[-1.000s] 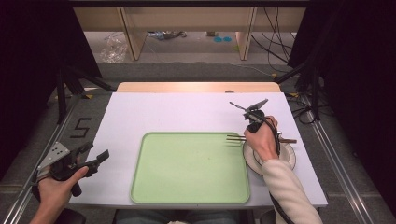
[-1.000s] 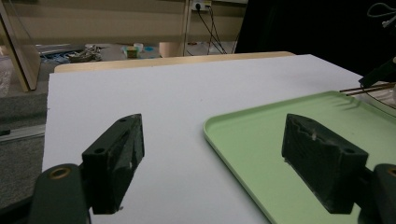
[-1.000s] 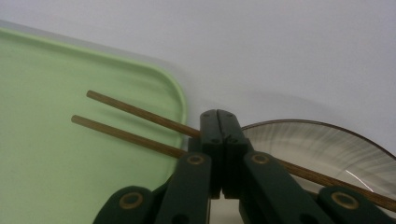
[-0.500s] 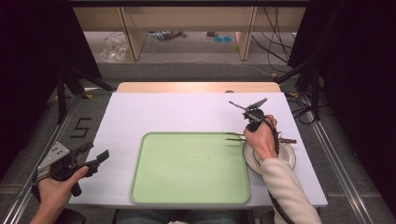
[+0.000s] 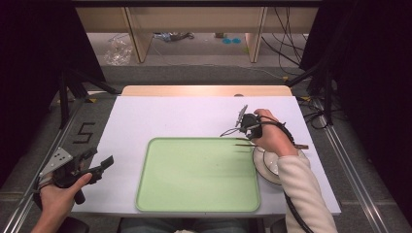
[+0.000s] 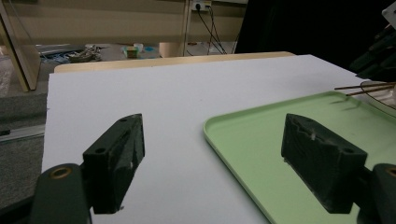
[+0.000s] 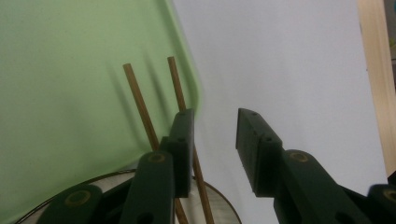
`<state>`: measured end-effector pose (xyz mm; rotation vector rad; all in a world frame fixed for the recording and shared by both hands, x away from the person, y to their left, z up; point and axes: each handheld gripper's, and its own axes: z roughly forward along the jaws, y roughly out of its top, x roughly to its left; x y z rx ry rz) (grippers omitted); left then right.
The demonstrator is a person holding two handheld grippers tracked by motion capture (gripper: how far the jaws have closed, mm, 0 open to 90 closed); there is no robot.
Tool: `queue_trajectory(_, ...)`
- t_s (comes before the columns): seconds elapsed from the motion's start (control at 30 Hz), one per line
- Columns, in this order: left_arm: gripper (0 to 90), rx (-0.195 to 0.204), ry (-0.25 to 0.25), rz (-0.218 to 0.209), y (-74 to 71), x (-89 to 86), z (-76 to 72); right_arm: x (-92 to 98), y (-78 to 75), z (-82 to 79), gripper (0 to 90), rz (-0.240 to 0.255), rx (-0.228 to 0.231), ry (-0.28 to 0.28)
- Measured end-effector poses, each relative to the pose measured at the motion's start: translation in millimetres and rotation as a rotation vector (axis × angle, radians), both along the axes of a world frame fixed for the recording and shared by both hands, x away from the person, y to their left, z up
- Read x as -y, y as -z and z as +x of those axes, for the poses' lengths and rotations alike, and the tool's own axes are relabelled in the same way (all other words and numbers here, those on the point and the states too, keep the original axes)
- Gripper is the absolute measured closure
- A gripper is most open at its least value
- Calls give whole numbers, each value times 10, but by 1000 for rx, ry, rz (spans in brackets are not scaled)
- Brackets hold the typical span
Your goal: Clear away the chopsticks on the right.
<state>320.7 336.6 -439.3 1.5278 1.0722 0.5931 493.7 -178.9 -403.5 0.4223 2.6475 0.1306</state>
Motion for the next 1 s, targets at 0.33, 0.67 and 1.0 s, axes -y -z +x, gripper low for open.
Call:
queue_trajectory(0.33,216,-1,0,0,0,1,0,-40,137,46,688,-56,-40,-26)
queue_trajectory(0.67,217,-1,1,0,1,-1,1,-87,220,30,698,-44,-88,21)
queue_trajectory(1.0,217,0,1,0,0,-2,1,-68,303,81,737,-92,-74,-23)
